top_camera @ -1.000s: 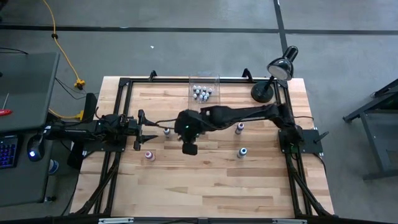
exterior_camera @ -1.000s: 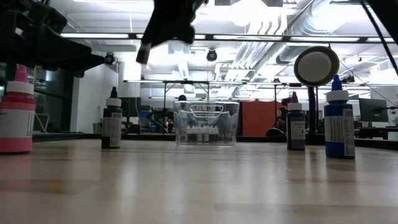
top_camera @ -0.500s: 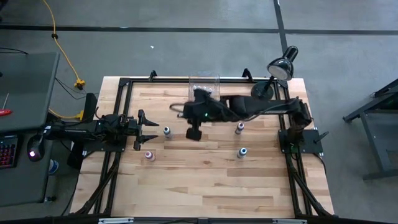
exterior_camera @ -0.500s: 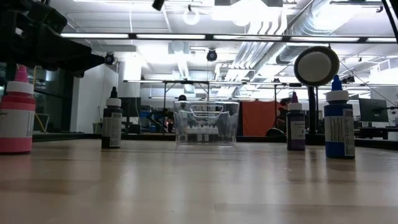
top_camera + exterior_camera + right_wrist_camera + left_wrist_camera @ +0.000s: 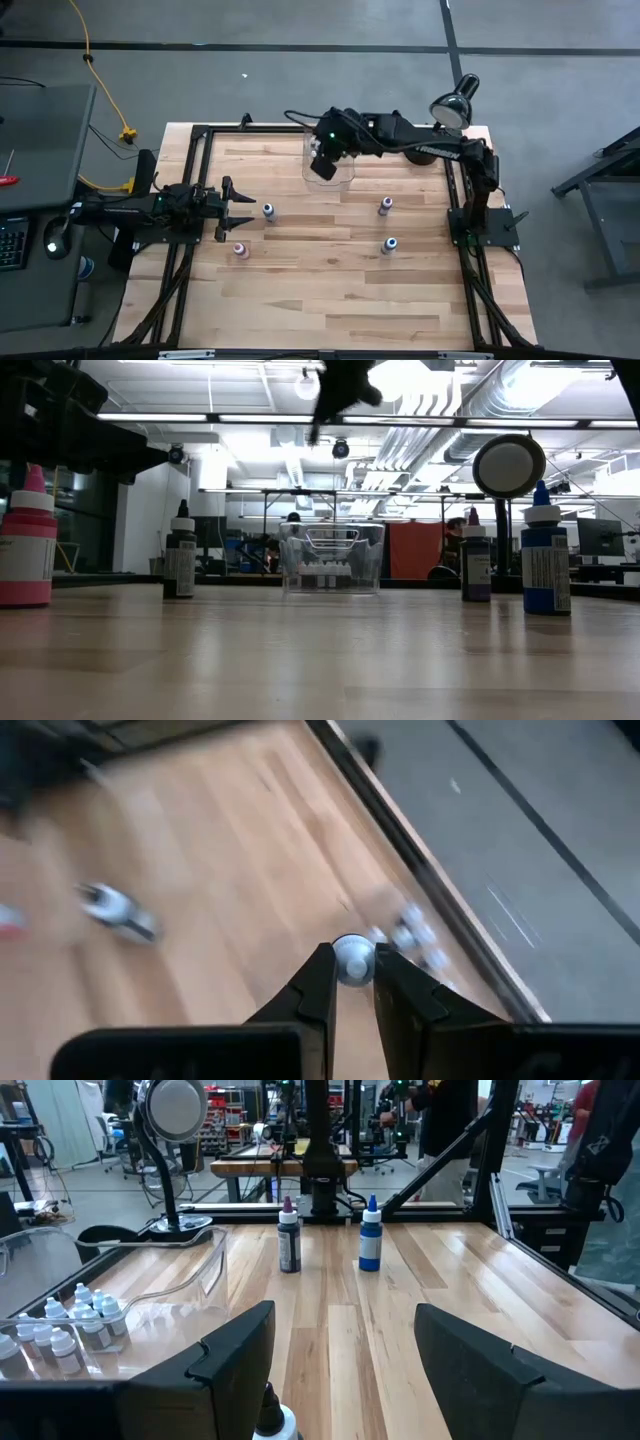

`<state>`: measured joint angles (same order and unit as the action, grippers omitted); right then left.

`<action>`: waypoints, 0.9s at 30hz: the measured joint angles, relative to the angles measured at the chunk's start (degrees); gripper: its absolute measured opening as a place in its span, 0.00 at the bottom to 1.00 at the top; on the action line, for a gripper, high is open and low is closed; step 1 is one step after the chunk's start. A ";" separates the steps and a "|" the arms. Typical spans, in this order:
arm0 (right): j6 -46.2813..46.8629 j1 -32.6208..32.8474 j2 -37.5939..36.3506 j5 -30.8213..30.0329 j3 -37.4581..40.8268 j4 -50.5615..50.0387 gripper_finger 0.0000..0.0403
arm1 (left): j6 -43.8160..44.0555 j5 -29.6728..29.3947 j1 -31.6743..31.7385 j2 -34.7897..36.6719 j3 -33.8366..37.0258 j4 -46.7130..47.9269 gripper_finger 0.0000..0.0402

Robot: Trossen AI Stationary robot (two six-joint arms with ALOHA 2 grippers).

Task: Pick & Place food coloring
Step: Put the small food coloring bottle into the transparent bin

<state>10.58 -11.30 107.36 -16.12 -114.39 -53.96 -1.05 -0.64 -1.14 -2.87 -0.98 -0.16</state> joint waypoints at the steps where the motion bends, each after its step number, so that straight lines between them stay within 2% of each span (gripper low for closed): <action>1: 0.06 -0.95 0.01 -0.11 0.71 -0.99 0.10 | 0.00 0.00 0.01 0.00 -0.01 0.00 0.59; 5: 1.59 -4.99 0.03 2.05 4.77 -1.62 0.10 | 0.01 0.00 -0.01 0.00 0.01 0.00 0.59; 10: 2.66 -9.70 0.05 4.94 12.81 2.42 0.10 | 0.01 0.00 0.01 0.00 0.01 0.00 0.59; 18: 7.82 -14.58 0.09 12.24 26.29 18.73 0.10 | -0.01 0.00 0.01 0.00 -0.01 0.00 0.59; 22: 8.93 -15.55 0.16 12.70 29.53 20.48 0.12 | 0.01 0.00 -0.01 0.00 -0.01 0.00 0.59; 27: 8.87 -16.52 1.82 13.00 29.31 19.93 0.11 | 0.00 0.00 0.01 0.00 -0.01 0.00 0.59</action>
<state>19.44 -27.81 109.18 -3.12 -85.08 -34.03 -1.05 -0.64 -1.13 -2.87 -0.99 -0.16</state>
